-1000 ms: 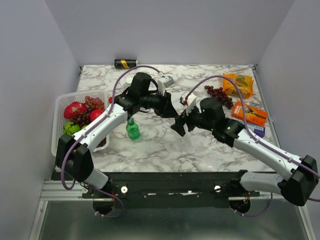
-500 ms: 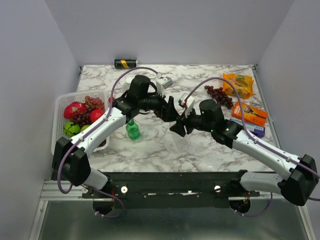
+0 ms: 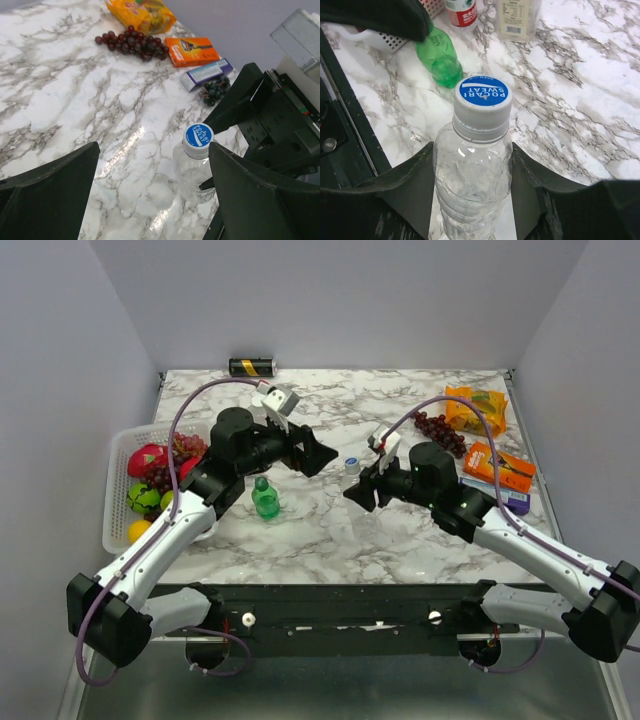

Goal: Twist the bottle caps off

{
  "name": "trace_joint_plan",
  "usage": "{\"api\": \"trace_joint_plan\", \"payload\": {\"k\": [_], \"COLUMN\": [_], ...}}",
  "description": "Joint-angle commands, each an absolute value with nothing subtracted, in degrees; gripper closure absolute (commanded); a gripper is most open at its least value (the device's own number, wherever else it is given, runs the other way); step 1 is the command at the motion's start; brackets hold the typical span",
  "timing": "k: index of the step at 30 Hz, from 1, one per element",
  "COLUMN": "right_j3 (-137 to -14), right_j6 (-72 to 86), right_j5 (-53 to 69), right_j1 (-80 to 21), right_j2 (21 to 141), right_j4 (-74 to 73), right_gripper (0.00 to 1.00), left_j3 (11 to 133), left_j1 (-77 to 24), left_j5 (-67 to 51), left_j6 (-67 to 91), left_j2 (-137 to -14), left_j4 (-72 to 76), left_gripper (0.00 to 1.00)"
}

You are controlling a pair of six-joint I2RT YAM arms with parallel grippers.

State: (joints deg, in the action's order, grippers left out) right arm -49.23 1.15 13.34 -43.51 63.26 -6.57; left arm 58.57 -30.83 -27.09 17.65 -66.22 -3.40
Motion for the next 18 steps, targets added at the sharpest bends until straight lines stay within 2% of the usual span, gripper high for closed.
{"api": "trace_joint_plan", "payload": {"k": [1,7,10,18], "right_j3": [-50.0,-52.4,-54.5,-56.1], "right_j6": [4.8,11.1,14.2,21.5], "right_j5": [11.1,20.3,23.5,25.9], "right_j1": [-41.2,-32.7,-29.7,-28.7], "right_j2": [60.6,60.2,59.6,54.9], "right_j4": [-4.9,-2.6,-1.5,-0.5], "right_gripper": [0.81,0.81,0.8,0.79], "left_j3": [58.2,52.4,53.3,56.9], "left_j1": [-30.0,-30.4,-32.2,-39.5], "left_j5": [-26.3,-40.4,-44.8,-35.4], "left_j6": [21.4,25.7,23.0,11.7], "left_j2": [-64.3,-63.2,-65.1,-67.1], "left_j4": [4.3,20.2,18.0,4.4], "left_gripper": [0.01,0.01,0.01,0.01]}}
